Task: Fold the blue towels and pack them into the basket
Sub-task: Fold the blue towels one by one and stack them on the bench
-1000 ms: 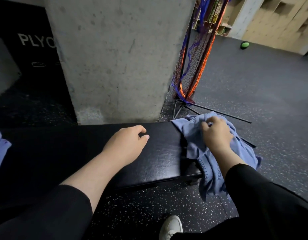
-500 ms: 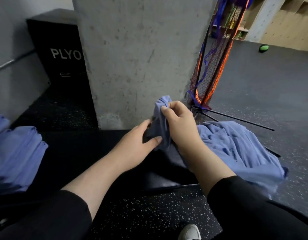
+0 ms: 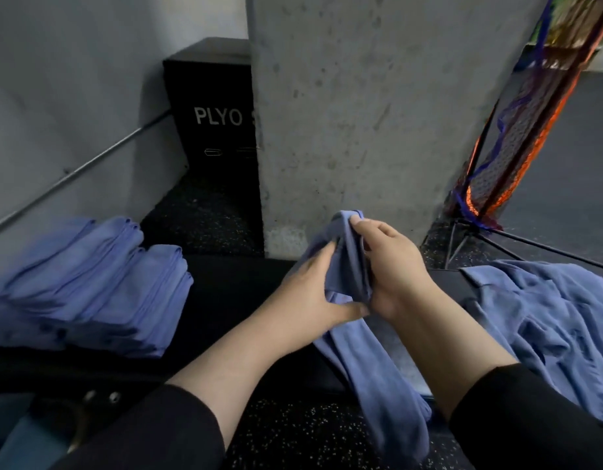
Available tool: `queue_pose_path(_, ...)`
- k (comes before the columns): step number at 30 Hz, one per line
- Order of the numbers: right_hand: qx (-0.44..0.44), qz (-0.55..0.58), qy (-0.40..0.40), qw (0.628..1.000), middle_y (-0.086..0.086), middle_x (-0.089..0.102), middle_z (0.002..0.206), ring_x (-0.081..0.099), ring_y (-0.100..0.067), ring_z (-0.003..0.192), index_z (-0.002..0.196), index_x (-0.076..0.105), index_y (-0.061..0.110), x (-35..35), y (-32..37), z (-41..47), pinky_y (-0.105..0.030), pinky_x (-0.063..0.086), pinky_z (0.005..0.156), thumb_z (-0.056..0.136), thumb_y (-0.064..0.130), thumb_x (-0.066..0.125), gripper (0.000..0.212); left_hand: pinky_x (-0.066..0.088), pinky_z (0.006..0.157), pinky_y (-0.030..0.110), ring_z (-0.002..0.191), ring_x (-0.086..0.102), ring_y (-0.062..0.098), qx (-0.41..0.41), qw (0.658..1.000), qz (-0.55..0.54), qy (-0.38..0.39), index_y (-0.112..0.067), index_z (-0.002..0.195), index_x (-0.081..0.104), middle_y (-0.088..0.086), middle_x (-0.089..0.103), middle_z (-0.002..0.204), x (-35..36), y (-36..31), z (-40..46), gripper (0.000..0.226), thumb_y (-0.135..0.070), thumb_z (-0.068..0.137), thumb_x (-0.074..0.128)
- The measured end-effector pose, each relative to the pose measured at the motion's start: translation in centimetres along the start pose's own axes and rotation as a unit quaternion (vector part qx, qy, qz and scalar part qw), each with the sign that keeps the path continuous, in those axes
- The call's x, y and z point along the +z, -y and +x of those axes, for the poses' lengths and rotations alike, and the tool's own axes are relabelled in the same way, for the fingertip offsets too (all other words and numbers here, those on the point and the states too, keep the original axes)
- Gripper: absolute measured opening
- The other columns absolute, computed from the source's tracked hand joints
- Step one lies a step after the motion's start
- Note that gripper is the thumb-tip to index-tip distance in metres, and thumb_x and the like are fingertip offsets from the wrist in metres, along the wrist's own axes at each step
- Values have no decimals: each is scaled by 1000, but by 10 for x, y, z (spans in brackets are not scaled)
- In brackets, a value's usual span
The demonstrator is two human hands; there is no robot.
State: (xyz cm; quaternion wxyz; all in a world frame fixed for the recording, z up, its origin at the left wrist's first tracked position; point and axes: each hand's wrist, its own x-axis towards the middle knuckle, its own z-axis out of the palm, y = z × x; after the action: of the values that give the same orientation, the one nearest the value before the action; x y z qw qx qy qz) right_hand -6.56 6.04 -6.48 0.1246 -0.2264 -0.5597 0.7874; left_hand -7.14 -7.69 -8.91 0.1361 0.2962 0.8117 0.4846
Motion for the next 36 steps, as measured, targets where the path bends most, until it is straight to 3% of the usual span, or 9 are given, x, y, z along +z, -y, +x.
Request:
queue_pose_path(4,21,27,54,998,-22,70,86,71,-31,75,99,62,4,-3,1,2,-41,61,71,98,18,62,14,52,81,44,90,64,16,1,989,107,-106,-23,107,65,-3,66,97,-3,5,10,13,-25,95,60)
queue_pose_path(8,19,27,52,998,-10,66,70,67,-17,59,94,55,7,-11,-1,0,-30,59,61,98,16,63,13,51,78,34,85,62,14,-14,985,52,-163,-17,93,69,-3,65,92,-10,0,17,16,-26,99,58)
queue_pose_path(13,-139,-291,-22,946,12,57,64,50,-7,59,73,51,19,-33,-5,12,-28,40,60,84,39,75,33,37,57,22,53,45,3,-78,967,-150,-193,-21,64,49,-16,48,54,-15,-12,16,41,-39,100,59)
queue_pose_path(17,-190,-303,118,927,22,64,122,56,4,121,115,57,37,-33,-7,7,-31,47,100,85,49,71,36,52,73,42,72,61,18,-84,960,-200,-177,-5,87,64,13,66,78,-19,-17,15,36,-38,100,58)
queue_pose_path(21,-162,-322,240,901,15,66,127,60,-3,121,137,53,34,-34,-8,0,-32,48,100,93,27,70,47,55,74,44,74,66,23,-82,963,-218,-136,-1,87,65,16,70,80,-21,-17,14,43,-42,99,60)
queue_pose_path(23,-160,-325,219,906,9,73,99,68,-10,91,112,67,20,-34,-9,1,-35,52,85,93,24,70,19,46,68,38,67,53,19,-82,967,-196,-138,2,80,56,8,56,70,-20,-16,14,53,-48,96,62)
queue_pose_path(25,-176,-337,157,911,0,64,77,54,-11,71,91,65,5,-35,-5,4,-36,44,71,91,32,68,27,48,70,34,68,58,15,-79,969,-184,-142,-1,84,61,2,60,70,-23,-15,13,45,-45,93,69)
queue_pose_path(29,-164,-264,89,946,-22,69,88,58,-14,76,90,69,5,-36,8,5,-49,54,75,88,36,63,32,50,66,22,69,63,7,-62,991,-102,-55,-12,86,66,-4,69,73,-35,-12,6,16,-22,85,80)
queue_pose_path(36,-165,-250,17,954,-13,73,92,69,-24,82,97,67,12,-54,24,4,-50,58,78,89,32,66,21,34,55,30,57,43,14,-143,970,113,-162,-17,62,47,-5,48,58,-72,26,-6,34,-22,92,62)
